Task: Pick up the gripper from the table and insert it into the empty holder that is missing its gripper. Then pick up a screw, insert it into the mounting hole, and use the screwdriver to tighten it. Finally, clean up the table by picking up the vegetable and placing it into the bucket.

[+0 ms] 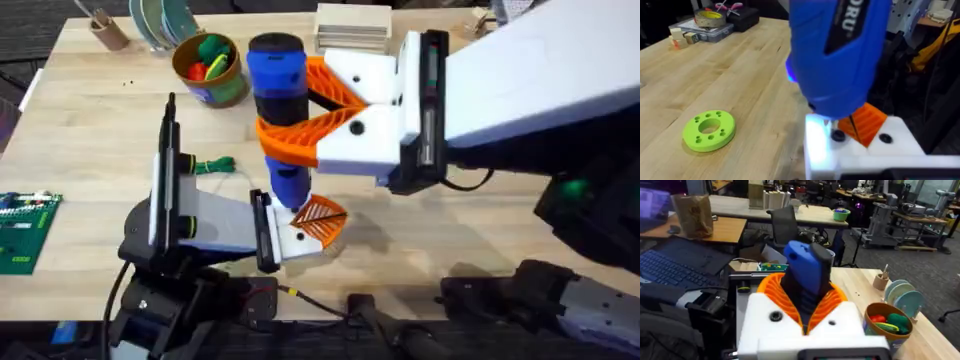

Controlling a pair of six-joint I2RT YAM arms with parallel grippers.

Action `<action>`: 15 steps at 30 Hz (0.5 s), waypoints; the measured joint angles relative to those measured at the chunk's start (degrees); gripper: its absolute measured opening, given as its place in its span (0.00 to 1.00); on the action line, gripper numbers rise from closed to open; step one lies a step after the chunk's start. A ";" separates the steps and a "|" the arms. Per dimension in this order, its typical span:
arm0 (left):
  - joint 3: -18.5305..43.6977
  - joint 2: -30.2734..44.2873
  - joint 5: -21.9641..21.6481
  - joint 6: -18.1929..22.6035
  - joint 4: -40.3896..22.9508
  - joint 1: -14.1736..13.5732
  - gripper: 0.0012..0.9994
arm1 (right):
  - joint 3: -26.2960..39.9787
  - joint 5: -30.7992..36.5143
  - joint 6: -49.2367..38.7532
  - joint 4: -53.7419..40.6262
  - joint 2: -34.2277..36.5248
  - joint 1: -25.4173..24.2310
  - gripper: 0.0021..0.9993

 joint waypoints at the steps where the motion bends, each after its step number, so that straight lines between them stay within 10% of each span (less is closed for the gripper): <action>1: 0.00 0.00 0.01 0.00 0.00 0.00 0.01 | 0.00 0.00 0.10 0.00 0.00 0.00 0.03; 15: 0.00 0.00 0.00 0.00 0.00 0.00 0.01 | 0.00 -0.01 0.39 1.33 -0.20 0.00 0.03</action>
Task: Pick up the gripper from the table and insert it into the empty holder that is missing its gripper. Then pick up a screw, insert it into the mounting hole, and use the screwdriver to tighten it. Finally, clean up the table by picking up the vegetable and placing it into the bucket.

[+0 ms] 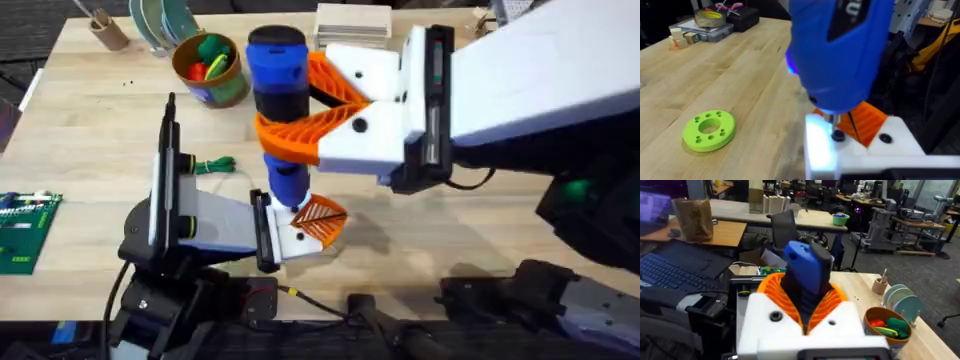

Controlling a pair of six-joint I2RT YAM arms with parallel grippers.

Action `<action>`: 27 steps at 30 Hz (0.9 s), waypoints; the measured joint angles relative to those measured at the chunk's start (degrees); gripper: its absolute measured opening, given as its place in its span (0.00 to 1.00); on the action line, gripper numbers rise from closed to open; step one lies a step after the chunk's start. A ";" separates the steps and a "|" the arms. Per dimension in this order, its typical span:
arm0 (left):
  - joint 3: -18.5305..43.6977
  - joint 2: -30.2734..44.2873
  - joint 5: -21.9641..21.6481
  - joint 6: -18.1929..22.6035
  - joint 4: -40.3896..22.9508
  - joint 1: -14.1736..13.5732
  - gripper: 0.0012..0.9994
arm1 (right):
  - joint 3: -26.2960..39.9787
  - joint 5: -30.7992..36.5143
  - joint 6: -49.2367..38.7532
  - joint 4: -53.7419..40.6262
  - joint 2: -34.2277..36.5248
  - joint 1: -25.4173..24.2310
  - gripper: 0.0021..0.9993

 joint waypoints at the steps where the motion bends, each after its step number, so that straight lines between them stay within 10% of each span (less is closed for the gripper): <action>1: 0.00 0.00 0.00 0.00 0.00 0.00 0.01 | 0.00 -0.01 0.02 -0.04 -0.10 0.00 0.03; 27: 0.00 0.00 0.04 -0.02 -0.02 0.00 0.01 | 0.00 0.10 1.09 -3.19 -0.41 0.00 0.03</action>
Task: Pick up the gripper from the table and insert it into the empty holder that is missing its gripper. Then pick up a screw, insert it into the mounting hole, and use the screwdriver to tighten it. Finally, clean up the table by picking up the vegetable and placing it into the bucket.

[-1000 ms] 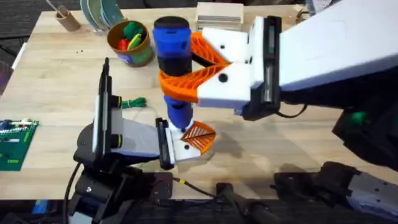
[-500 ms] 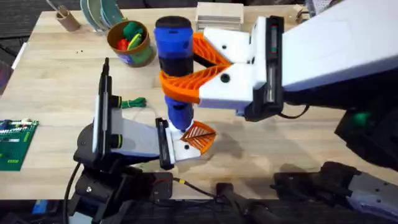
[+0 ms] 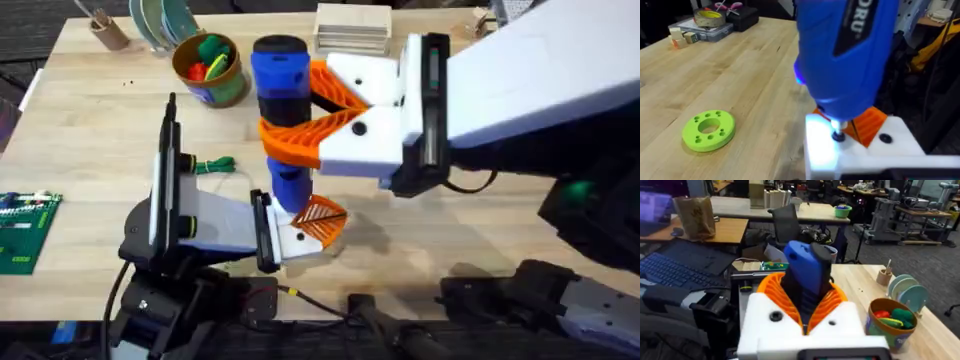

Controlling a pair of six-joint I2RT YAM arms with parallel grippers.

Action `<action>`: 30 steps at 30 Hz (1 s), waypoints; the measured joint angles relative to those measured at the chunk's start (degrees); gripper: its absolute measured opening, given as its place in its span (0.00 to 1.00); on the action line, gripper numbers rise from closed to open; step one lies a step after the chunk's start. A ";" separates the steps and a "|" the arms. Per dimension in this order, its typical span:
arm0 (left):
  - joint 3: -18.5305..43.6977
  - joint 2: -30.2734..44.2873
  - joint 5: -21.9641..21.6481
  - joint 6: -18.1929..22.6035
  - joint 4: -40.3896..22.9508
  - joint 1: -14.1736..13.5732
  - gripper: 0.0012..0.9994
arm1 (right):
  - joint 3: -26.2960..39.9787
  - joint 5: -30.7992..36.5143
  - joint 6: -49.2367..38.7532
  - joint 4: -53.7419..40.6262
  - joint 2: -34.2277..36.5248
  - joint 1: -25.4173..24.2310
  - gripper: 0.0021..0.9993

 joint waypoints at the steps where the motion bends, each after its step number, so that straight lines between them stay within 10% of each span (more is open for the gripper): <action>1: 0.00 0.00 0.01 -0.03 0.00 0.00 0.01 | 0.00 0.04 -0.02 -0.12 0.00 0.00 0.03; 17: 0.00 -0.02 -0.48 -0.42 0.11 0.00 0.01 | -0.42 -0.22 0.18 11.62 -5.28 -6.95 0.03; 30: 0.00 -0.01 -0.50 -0.39 0.11 0.00 0.01 | -0.42 11.72 -17.51 -12.38 -0.50 -12.25 0.03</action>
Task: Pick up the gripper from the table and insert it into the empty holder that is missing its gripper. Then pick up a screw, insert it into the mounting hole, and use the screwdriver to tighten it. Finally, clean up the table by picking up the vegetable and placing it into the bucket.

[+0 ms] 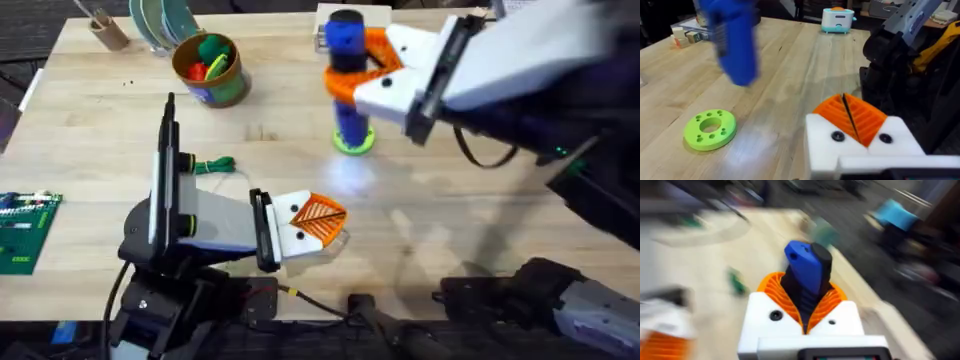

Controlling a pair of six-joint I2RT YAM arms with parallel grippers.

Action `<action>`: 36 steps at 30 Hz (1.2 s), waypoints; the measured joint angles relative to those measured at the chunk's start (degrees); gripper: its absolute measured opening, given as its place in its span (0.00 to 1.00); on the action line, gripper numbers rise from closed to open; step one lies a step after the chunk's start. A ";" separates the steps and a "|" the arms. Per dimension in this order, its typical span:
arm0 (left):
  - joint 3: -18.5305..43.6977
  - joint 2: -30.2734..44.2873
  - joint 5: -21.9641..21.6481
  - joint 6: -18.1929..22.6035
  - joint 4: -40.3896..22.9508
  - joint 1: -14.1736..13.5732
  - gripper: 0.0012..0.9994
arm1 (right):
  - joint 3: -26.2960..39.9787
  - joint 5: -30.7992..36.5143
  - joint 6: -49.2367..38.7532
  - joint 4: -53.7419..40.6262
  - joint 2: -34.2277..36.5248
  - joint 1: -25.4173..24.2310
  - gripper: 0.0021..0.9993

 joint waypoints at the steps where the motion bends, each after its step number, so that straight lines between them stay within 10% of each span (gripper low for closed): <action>1: 0.00 0.01 0.00 0.00 0.00 0.00 0.01 | 0.00 2.04 -2.87 -0.01 1.21 -1.20 0.03; 17: 0.00 0.01 0.00 0.00 0.01 0.00 0.01 | 0.00 17.82 -38.04 0.98 22.95 -18.15 0.03; 29: 0.00 0.01 0.00 0.00 0.02 0.00 0.01 | 0.34 21.64 -48.38 2.63 38.28 -19.27 0.03; 34: 0.00 0.01 0.00 0.00 0.01 0.00 0.01 | 0.77 21.93 -49.18 2.91 41.17 -19.22 0.21; 36: 0.00 0.01 -0.01 0.00 0.01 0.00 0.01 | 1.00 22.05 -48.78 3.07 41.26 -19.30 0.51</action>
